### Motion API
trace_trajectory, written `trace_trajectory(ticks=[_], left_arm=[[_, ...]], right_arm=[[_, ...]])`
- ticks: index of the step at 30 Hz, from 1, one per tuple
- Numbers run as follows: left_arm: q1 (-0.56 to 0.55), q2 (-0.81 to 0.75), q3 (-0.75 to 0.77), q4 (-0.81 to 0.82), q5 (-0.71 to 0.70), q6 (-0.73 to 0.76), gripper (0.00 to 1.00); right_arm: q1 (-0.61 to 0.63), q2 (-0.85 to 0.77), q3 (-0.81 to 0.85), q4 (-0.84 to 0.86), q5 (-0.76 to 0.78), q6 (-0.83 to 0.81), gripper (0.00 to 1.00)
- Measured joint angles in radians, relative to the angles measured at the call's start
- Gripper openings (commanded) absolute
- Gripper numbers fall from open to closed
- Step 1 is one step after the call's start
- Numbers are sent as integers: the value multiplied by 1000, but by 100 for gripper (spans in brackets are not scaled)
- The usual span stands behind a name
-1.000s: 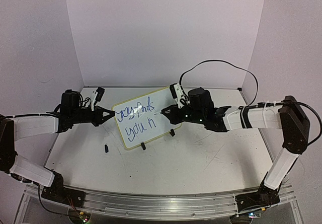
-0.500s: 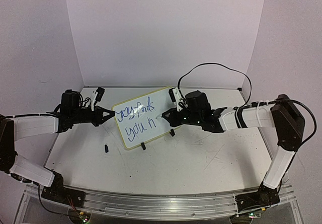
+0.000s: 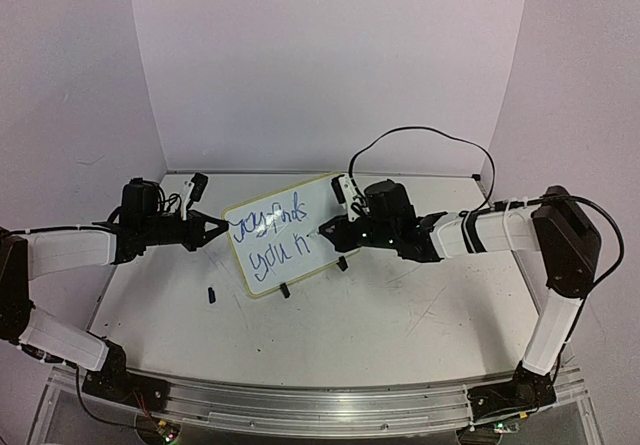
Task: Write a sentence on the whiteboard
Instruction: Write on the whiteboard with the whiteboard marker without the cap.
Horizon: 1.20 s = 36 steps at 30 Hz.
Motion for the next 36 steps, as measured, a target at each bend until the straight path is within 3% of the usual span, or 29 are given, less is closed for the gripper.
trace_trajectory(ticks=[36], left_arm=[[-1,0,0,3,1,0,0]], right_arm=[[1,-2,-66,-12,21,19,0]])
